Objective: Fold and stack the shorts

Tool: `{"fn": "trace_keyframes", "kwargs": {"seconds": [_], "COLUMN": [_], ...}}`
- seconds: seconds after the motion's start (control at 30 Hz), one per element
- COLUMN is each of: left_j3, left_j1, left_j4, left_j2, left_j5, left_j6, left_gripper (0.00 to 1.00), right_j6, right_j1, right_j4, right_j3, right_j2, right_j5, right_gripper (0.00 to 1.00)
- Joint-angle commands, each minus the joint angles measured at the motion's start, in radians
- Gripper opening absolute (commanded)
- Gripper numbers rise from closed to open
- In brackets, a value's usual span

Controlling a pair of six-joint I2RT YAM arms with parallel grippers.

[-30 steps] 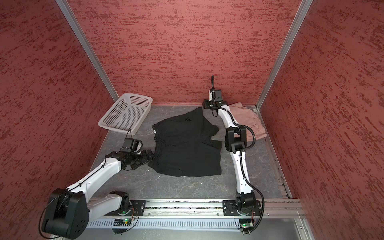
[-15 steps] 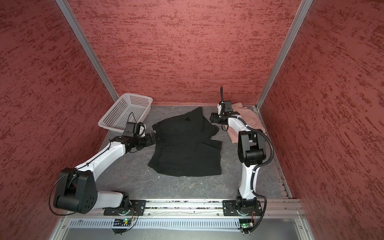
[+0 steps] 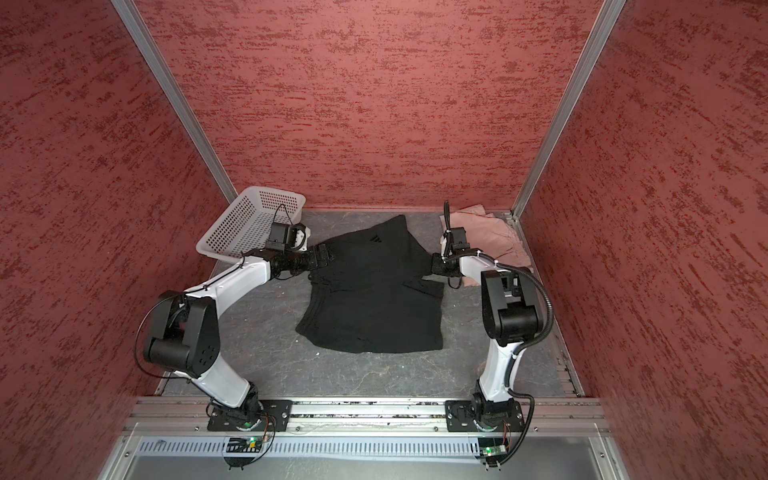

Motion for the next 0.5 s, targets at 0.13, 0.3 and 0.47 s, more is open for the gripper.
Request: {"fn": "trace_keyframes", "kwargs": {"seconds": [0.13, 0.3, 0.47], "left_j3": [0.047, 0.024, 0.018], "left_j1": [0.01, 0.01, 0.011], "left_j4": [-0.043, 0.052, 0.104], "left_j2": [0.009, -0.025, 0.026], "left_j5": [-0.038, 0.046, 0.082], "left_j6": [0.078, 0.082, 0.081], "left_gripper": [0.99, 0.99, 0.99], "right_j6": [0.036, 0.033, 0.067], "right_j1": [0.003, 0.011, 0.016], "right_j4": [0.001, 0.15, 0.179], "right_j3": [-0.03, -0.012, 0.114], "right_j2": [-0.11, -0.147, 0.016], "right_j5": [0.09, -0.077, -0.168], "right_gripper": [0.6, 0.35, 0.06]}}
